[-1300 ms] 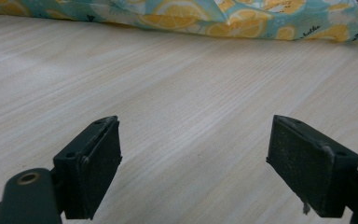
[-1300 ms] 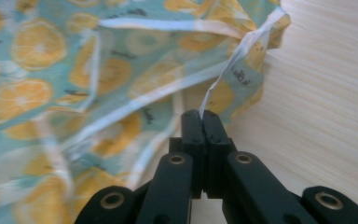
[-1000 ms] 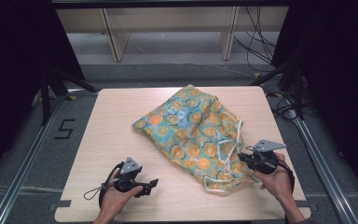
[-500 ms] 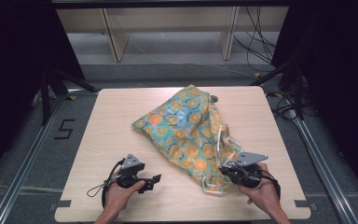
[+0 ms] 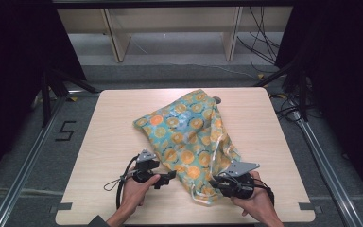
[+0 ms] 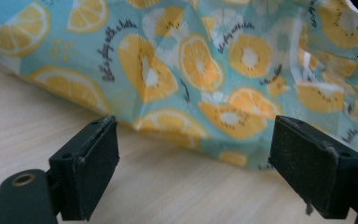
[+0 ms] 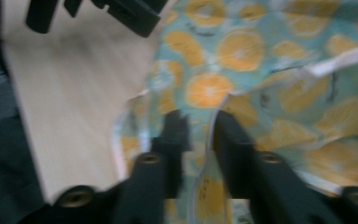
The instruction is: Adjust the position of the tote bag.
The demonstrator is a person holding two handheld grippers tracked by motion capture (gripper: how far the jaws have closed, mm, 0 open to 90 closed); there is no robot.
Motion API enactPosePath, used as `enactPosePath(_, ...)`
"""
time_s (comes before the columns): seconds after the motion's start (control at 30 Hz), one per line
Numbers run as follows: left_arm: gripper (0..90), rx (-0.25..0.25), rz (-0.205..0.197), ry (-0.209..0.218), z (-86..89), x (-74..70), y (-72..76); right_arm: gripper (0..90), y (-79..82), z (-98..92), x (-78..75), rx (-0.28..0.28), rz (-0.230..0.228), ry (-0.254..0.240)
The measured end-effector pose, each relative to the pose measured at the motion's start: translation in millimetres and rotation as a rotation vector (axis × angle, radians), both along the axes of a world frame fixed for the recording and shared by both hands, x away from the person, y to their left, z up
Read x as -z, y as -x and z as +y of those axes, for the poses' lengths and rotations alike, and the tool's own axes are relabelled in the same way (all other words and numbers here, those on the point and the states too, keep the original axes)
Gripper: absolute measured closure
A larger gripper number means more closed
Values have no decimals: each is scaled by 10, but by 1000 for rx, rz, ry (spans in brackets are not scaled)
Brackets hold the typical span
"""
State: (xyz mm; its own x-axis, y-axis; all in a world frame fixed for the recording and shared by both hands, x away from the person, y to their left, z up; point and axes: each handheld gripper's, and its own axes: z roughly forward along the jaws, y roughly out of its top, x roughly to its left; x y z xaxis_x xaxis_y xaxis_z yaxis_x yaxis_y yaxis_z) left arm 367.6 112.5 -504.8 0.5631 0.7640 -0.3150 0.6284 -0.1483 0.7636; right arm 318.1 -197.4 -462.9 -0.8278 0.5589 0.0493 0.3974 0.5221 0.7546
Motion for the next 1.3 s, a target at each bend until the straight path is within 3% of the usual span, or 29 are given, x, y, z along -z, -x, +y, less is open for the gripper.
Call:
enactPosePath(0.03,146,4,-4,-37,-3,-8,-14,567,-2,-3,-30,34,-36,33)
enactPosePath(0.07,145,-14,-19,-42,-46,0,-30,549,-4,-10,-57,46,-49,39)
enactPosePath(0.1,145,14,-20,-81,-34,-6,-52,525,-11,-37,-102,49,-58,23)
enactPosePath(0.17,146,-19,-23,-68,-89,11,-88,455,-44,-134,-218,93,-95,10)
enactPosePath(0.2,146,-9,-27,-132,-93,19,-134,423,-104,-238,-295,141,-108,-12)
enactPosePath(0.23,153,-9,-27,-132,-93,19,-134,423,-104,-238,-295,141,-108,-12)
enactPosePath(0.27,177,-1,-22,-176,-103,48,-183,395,-202,-356,-356,206,-151,-30)
enactPosePath(0.3,209,-1,-22,-176,-103,48,-183,395,-202,-356,-356,206,-151,-30)
enactPosePath(0.33,209,-3,-23,-184,-103,55,-197,391,-262,-411,-391,248,-129,-34)
enactPosePath(0.4,289,-8,-22,-181,-87,59,-218,372,-434,-497,-421,290,-126,-33)
enactPosePath(0.43,346,-28,-41,-167,-94,73,-226,371,-488,-522,-435,316,-114,-24)
enactPosePath(0.47,461,-39,-63,-171,-88,83,-240,364,-661,-552,-433,369,-100,-47)
enactPosePath(0.5,461,-29,-73,-183,-54,84,-263,364,-661,-552,-433,369,-100,-47)
enactPosePath(0.53,554,-38,-81,-168,-38,93,-276,364,-892,-574,-437,393,-127,-49)
enactPosePath(0.6,607,-47,-81,-154,-5,97,-293,360,-946,-542,-435,407,-100,-61)
enactPosePath(0.67,704,-28,-97,-164,10,96,-313,355,-1124,-493,-413,383,-66,-20)
enactPosePath(0.7,739,-17,-107,-176,14,93,-319,357,-1211,-424,-365,382,-30,-11)
enactPosePath(0.73,770,0,-117,-192,26,90,-326,367,-1267,-381,-320,379,-23,2)
enactPosePath(0.77,797,1,-115,-189,29,90,-324,403,-1345,-319,-243,379,7,36)
enactPosePath(0.83,838,23,-129,-207,45,82,-325,603,-1439,-264,-117,357,15,78)
enactPosePath(0.87,853,26,-139,-211,55,73,-327,691,-1456,-238,-71,351,40,104)
enactPosePath(0.93,874,23,-132,-197,90,54,-326,833,-1480,-247,38,315,15,162)
enactPosePath(1.0,880,29,-153,-211,133,34,-337,895,-1404,-266,120,321,37,138)
enactPosePath(1.13,886,17,-165,-251,245,7,-382,900,-1226,-343,155,263,66,149)
enactPosePath(1.2,887,-4,-168,-247,315,4,-414,900,-1103,-351,139,256,70,114)
enactPosePath(1.3,884,-62,-164,-215,457,-11,-487,900,-900,-302,104,188,18,110)
